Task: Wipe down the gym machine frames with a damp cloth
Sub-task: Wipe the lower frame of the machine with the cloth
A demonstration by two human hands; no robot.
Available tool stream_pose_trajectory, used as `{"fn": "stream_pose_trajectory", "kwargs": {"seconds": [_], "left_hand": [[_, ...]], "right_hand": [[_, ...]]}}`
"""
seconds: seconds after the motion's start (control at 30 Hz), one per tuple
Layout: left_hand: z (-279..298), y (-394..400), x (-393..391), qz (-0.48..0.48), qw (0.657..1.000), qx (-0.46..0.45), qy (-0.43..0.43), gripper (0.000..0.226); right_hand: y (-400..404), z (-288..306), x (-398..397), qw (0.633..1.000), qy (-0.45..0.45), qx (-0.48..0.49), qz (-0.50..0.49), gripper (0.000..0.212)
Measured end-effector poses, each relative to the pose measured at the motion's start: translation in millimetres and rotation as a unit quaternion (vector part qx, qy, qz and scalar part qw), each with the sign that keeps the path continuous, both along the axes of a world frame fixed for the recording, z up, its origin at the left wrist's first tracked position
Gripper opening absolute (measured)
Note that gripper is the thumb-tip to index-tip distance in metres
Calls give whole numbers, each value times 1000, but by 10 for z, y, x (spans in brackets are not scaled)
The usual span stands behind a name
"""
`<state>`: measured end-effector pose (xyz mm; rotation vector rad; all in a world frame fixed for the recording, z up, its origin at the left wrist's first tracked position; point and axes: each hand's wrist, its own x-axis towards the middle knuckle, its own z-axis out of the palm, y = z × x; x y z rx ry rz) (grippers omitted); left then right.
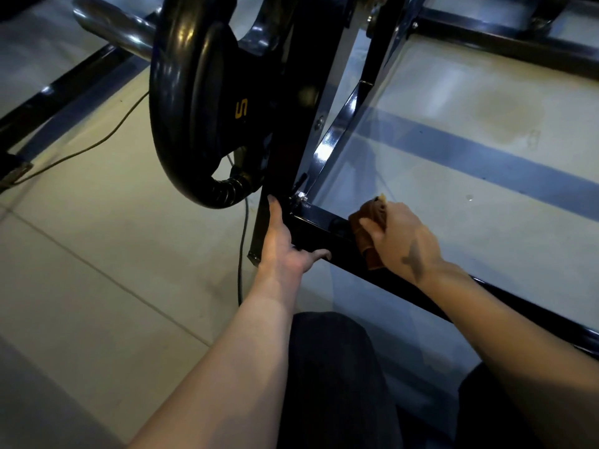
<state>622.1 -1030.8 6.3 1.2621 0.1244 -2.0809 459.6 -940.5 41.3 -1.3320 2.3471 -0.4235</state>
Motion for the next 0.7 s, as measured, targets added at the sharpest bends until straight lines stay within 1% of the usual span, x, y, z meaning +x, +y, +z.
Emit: {"fn": "stream_pose_trajectory", "kwargs": {"seconds": [0.07, 0.1, 0.13, 0.2, 0.27, 0.33, 0.43, 0.47, 0.53, 0.6, 0.63, 0.7], "left_hand": [[7, 5, -5, 1, 1000, -1, -4, 114], [2, 5, -3, 0, 1000, -1, 0, 112], [0, 9, 3, -5, 1000, -4, 6, 110], [-13, 25, 20, -11, 1000, -21, 3, 108], [7, 16, 19, -6, 1000, -17, -13, 106], [33, 31, 11, -11, 1000, -8, -20, 111], [84, 48, -2, -12, 1000, -7, -18, 114], [81, 39, -5, -7, 1000, -4, -19, 112], [85, 52, 11, -2, 1000, -8, -18, 107], [81, 49, 23, 4, 1000, -8, -14, 104], [75, 47, 20, 6, 1000, -5, -13, 103], [79, 56, 22, 3, 1000, -2, -9, 107]], "right_hand": [[-126, -23, 20, 999, -8, 1, -42, 39], [-218, -26, 108, 999, -20, -9, -40, 40], [-291, -31, 223, 999, -31, -16, -25, 41], [-344, -20, 399, 998, -34, -22, 44, 40], [-279, 2, 358, 995, -24, -8, 93, 37], [-199, -33, 161, 997, -7, -4, 75, 40], [-323, -63, 126, 1000, -16, -12, -1, 44], [-397, -64, 208, 999, -30, -25, 1, 42], [-459, -71, 380, 997, -41, -41, 42, 38], [-396, -32, 377, 994, -31, -29, 99, 33], [-349, -19, 295, 993, -26, -15, 112, 32], [-329, -38, 133, 996, -14, 5, 87, 31]]}}
